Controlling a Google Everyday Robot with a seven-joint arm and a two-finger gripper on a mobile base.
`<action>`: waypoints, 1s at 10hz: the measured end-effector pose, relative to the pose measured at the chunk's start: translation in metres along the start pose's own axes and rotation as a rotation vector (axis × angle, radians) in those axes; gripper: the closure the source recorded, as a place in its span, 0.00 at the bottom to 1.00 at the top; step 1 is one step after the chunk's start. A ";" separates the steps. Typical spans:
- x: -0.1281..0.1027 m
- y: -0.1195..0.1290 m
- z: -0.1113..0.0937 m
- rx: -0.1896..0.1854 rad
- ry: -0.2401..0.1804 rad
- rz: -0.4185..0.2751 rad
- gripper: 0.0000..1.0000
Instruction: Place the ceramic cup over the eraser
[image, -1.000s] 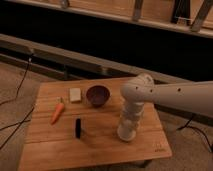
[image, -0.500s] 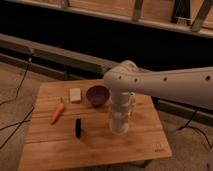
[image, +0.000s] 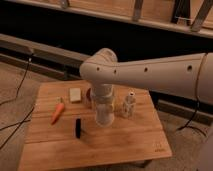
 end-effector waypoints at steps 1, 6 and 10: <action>-0.001 0.013 -0.007 -0.007 -0.008 -0.025 1.00; 0.013 0.059 -0.017 -0.056 -0.009 -0.077 1.00; 0.033 0.087 -0.011 -0.106 -0.019 -0.100 1.00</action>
